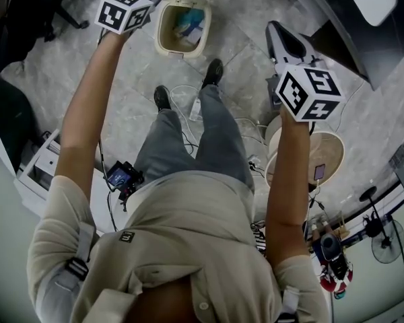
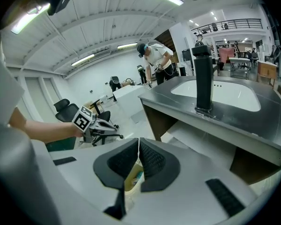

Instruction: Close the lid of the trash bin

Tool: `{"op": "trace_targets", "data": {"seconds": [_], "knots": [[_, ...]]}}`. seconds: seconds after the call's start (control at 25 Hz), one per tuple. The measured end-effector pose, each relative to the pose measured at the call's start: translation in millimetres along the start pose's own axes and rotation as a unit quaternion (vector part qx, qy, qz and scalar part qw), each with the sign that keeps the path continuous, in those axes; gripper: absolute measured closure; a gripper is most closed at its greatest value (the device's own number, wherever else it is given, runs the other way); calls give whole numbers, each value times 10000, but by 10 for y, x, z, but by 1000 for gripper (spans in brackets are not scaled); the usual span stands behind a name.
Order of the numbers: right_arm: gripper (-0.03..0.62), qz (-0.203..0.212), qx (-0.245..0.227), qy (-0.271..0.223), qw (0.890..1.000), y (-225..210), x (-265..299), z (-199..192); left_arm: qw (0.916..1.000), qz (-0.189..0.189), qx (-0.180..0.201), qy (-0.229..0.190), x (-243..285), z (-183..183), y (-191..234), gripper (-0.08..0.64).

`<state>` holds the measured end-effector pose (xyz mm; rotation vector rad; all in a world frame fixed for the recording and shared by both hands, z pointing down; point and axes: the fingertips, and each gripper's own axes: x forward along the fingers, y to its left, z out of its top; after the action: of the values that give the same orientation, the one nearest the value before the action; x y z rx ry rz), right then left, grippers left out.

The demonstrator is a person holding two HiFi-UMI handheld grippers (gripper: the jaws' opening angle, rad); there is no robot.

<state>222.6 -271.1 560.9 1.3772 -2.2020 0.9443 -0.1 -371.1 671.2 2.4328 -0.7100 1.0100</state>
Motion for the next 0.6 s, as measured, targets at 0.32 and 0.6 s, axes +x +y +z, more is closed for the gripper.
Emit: {"op": "trace_targets", "data": {"seconds": [0.32, 0.6], "knots": [[566, -20, 104, 205, 9997, -120, 129, -258, 9992, -120, -80, 361, 380, -287, 124, 543], [566, -25, 140, 341, 9993, -142, 216, -388, 9982, -255, -325, 435, 569, -459, 203, 488]]}}
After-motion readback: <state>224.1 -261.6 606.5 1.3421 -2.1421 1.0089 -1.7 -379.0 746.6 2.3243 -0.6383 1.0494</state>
